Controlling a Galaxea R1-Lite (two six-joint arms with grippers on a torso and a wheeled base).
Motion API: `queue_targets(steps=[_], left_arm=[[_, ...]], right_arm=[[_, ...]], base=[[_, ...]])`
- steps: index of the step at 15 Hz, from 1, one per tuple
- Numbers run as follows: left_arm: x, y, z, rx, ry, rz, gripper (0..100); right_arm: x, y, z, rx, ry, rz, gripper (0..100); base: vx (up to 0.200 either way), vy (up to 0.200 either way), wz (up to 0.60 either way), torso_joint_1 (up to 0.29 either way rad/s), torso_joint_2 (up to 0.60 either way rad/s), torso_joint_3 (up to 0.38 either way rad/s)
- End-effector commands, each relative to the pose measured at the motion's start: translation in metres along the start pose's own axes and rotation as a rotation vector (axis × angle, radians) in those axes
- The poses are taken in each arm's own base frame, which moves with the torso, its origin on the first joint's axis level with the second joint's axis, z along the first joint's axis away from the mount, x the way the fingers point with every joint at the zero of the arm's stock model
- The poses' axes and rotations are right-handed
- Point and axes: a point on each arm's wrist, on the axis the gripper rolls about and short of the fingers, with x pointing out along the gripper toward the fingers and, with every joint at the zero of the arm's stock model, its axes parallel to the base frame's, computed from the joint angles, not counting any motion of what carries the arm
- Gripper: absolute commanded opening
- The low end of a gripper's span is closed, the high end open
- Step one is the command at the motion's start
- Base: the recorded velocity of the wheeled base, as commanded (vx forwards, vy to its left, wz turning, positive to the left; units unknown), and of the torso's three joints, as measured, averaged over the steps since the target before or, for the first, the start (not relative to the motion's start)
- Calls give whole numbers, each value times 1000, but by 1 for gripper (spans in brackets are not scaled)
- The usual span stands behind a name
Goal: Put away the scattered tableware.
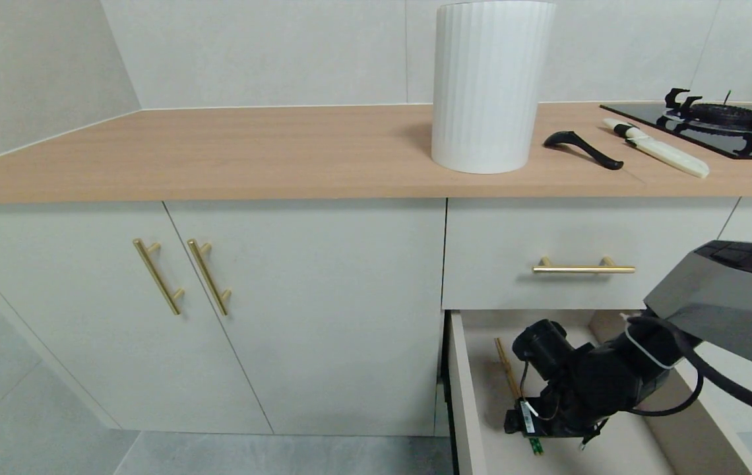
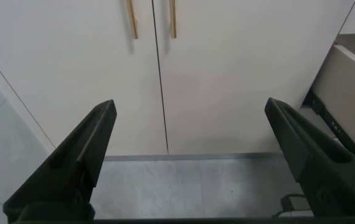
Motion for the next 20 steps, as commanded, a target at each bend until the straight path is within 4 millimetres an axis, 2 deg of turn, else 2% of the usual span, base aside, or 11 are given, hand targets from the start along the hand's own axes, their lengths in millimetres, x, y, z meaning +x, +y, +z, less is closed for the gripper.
queue_targets(steps=[1, 2, 3, 5, 6, 8, 12, 20], left_arm=[[0, 0, 0, 0, 0, 0, 100], [0, 0, 0, 0, 0, 0, 100], [0, 0, 0, 0, 0, 0, 100], [0, 0, 0, 0, 0, 0, 100], [0, 0, 0, 0, 0, 0, 100], [0, 0, 0, 0, 0, 0, 100], [0, 0, 0, 0, 0, 0, 100], [0, 0, 0, 0, 0, 0, 100]], right_arm=[[-46, -4, 7, 16, -106, 51, 100], [-69, -7, 8, 16, -157, 74, 100], [-103, -12, 7, 18, -234, 109, 100], [-155, -23, 1, -5, -308, 135, 100], [-177, -29, -4, -22, -359, 151, 100], [-209, -41, -9, -28, -462, 163, 100], [-239, -56, -15, -18, -592, 119, 100], [-243, -66, -12, -19, -618, 85, 100]], base=[[0, 0, 0, 0, 0, 0], [0, 0, 0, 0, 0, 0], [0, 0, 0, 0, 0, 0], [0, 0, 0, 0, 0, 0], [0, 0, 0, 0, 0, 0], [0, 0, 0, 0, 0, 0], [0, 0, 0, 0, 0, 0], [0, 0, 0, 0, 0, 0]])
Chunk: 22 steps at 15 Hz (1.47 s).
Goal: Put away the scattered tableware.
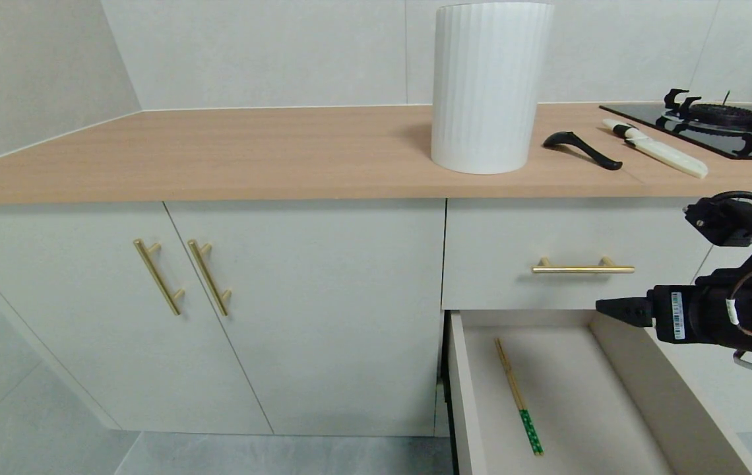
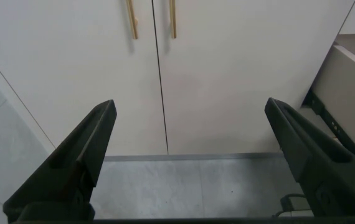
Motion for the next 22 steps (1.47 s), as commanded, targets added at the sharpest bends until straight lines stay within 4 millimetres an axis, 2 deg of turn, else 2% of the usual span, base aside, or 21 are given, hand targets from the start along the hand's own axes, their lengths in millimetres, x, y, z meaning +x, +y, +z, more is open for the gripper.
queue_targets(steps=[1, 7, 22], left_arm=[[0, 0, 0, 0, 0, 0, 100], [0, 0, 0, 0, 0, 0, 100], [0, 0, 0, 0, 0, 0, 100]], right_arm=[[-1, -1, 0, 0, -1, -3, 100], [0, -4, 0, 2, -2, -16, 100], [5, -4, -5, -18, 25, -19, 100]], base=[[0, 0, 0, 0, 0, 0], [0, 0, 0, 65, -196, -189], [0, 0, 0, 175, -491, -291]])
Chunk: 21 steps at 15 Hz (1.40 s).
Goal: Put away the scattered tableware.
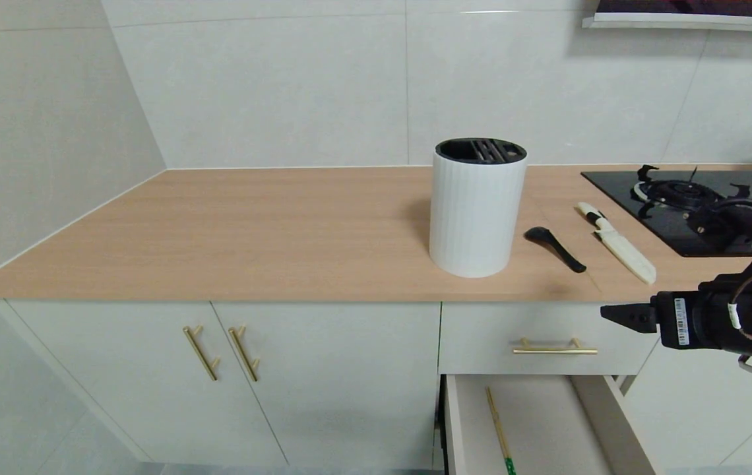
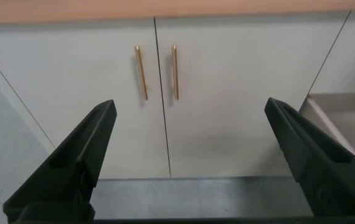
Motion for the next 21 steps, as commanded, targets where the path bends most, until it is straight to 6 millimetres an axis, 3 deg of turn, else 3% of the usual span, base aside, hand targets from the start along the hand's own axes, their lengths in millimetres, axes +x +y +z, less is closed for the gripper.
queue_targets(steps=[1, 4, 7, 10, 13, 16, 21], left_arm=[[0, 0, 0, 0, 0, 0, 100], [0, 0, 0, 0, 0, 0, 100], [0, 0, 0, 0, 0, 0, 100], [0, 0, 0, 0, 0, 0, 100], [0, 0, 0, 0, 0, 0, 100], [0, 0, 0, 0, 0, 0, 100], [0, 0, 0, 0, 0, 0, 100]], right_arm=[[3, 0, -2, -3, 13, -2, 100], [7, 0, -3, -51, 26, -6, 100], [29, 2, 6, -52, 6, -17, 100], [64, -7, 21, -94, -88, -40, 100], [100, -19, 31, -151, -141, 69, 100], [149, -33, 32, -180, -178, 91, 100], [195, -34, 24, -200, -173, 99, 100]], base=[[0, 0, 0, 222, -505, -281], [0, 0, 0, 98, -220, -128], [0, 0, 0, 11, -22, -17], [0, 0, 0, 0, 0, 0], [0, 0, 0, 0, 0, 0], [0, 0, 0, 0, 0, 0], [0, 0, 0, 0, 0, 0]])
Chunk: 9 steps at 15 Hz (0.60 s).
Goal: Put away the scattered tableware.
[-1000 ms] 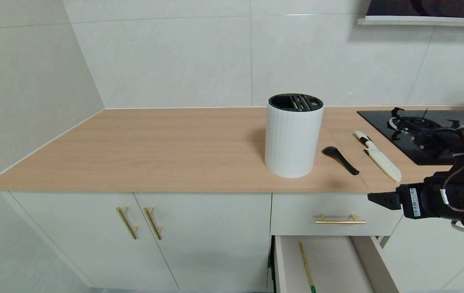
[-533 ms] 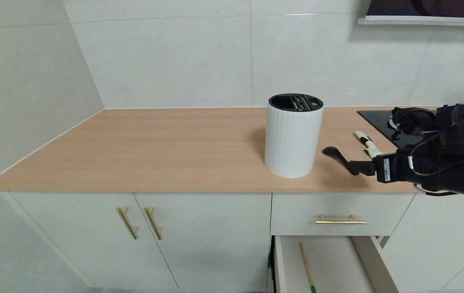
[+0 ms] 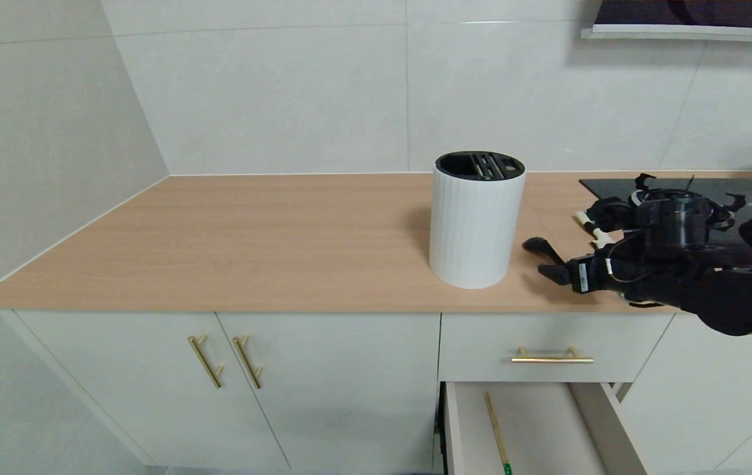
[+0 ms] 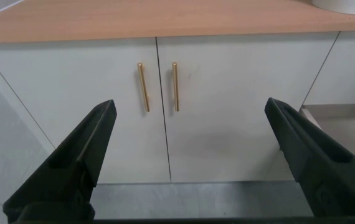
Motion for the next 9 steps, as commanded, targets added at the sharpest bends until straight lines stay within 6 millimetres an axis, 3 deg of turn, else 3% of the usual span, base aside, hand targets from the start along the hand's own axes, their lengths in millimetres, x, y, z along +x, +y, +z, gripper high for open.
queue_targets(steps=[1, 9], left_arm=[[0, 0, 0, 0, 0, 0, 100], [0, 0, 0, 0, 0, 0, 100]], right_arm=[[24, -2, -14, 3, 38, 2, 100], [38, -16, -16, 30, 25, -13, 100]], base=[[0, 0, 0, 0, 0, 0], [0, 0, 0, 0, 0, 0]])
